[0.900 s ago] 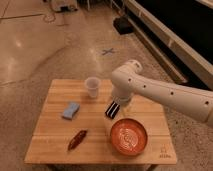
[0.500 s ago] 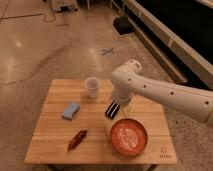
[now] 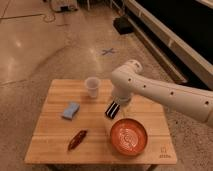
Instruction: Place the pepper on the white sponge
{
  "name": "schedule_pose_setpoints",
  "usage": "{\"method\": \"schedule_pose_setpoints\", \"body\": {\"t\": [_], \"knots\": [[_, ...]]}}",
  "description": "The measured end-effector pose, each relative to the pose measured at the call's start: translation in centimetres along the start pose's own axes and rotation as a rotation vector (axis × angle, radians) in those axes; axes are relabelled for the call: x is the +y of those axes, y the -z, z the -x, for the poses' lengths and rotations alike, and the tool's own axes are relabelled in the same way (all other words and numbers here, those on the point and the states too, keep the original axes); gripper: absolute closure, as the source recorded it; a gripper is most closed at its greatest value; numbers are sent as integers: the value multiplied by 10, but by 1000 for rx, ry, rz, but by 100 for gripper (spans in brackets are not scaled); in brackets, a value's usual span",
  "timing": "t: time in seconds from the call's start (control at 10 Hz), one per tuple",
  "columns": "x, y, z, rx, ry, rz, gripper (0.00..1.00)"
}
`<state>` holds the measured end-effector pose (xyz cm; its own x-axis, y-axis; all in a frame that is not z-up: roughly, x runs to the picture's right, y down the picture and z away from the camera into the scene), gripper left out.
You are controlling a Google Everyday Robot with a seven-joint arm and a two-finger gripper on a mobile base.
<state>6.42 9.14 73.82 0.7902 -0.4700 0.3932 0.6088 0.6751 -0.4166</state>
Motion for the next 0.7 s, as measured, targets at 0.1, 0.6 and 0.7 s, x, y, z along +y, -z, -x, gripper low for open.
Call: {"method": "schedule_pose_setpoints", "body": {"t": [0.1,0.6,0.7], "knots": [[0,0,0,0,0,0,27],[0,0,0,0,0,1,27],[0,-3,7,1,17,8,27]]}}
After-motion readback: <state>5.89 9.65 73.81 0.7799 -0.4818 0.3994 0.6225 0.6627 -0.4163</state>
